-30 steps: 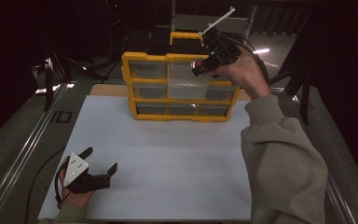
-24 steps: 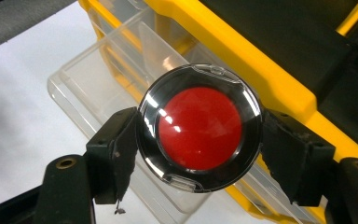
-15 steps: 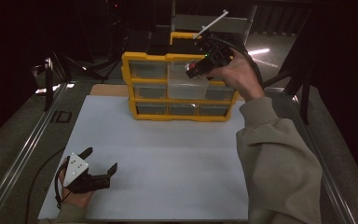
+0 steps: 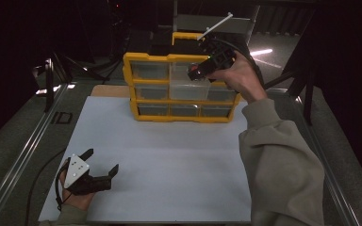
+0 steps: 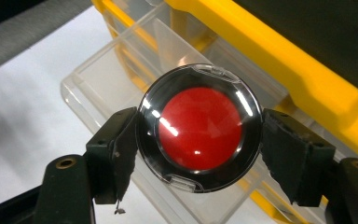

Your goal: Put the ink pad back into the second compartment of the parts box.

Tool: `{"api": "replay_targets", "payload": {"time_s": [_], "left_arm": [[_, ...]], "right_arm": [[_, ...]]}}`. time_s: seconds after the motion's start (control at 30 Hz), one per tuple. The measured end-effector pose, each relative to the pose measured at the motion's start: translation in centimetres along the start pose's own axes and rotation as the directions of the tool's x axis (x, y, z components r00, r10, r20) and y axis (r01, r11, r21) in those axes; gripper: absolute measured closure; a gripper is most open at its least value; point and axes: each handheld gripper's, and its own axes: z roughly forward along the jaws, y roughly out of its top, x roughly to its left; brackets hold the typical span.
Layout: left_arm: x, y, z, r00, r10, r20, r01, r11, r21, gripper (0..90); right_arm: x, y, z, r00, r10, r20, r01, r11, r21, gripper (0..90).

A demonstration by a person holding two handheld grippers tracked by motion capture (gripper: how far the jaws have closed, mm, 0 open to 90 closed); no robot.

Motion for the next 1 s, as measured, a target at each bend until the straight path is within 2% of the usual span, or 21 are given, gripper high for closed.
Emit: {"api": "replay_targets", "payload": {"time_s": [0.13,0.17,0.23,0.33,0.37,0.6,1.0], "left_arm": [[0.0,0.0,0.0,1.0000,0.000,0.000,0.000,1.0000,-0.001,0.0],[0.0,0.0,0.0,1.0000,0.000,0.000,0.000,1.0000,-0.002,0.0],[0.0,0.0,0.0,1.0000,0.000,0.000,0.000,1.0000,-0.003,0.0],[0.0,0.0,0.0,1.0000,-0.001,0.000,0.001,1.0000,-0.002,0.0],[0.0,0.0,0.0,1.0000,0.000,0.000,0.000,1.0000,-0.001,0.0],[0.0,0.0,0.0,1.0000,0.000,0.001,0.000,1.0000,0.000,0.0],[0.0,0.0,0.1,1.0000,0.000,0.001,0.000,1.0000,0.003,0.0]], "right_arm": [[0.2,-0.2,-0.1,0.9997,-0.011,0.024,0.012,1.000,-0.017,28.5],[0.4,-0.2,-0.1,0.9996,-0.007,0.026,0.008,1.000,-0.023,19.4],[0.5,-0.2,-0.2,0.9987,-0.023,0.046,0.024,0.999,-0.029,12.0],[0.7,-0.3,-0.2,0.9969,-0.048,0.062,0.050,0.998,-0.030,10.0],[0.8,-0.4,-0.4,0.9946,-0.061,0.083,0.064,0.998,-0.030,9.3],[0.3,-1.1,-0.9,0.9927,-0.081,0.090,0.083,0.996,-0.025,9.2],[-1.2,-2.4,-1.7,0.9934,-0.044,0.106,0.046,0.999,-0.015,10.5]]}}
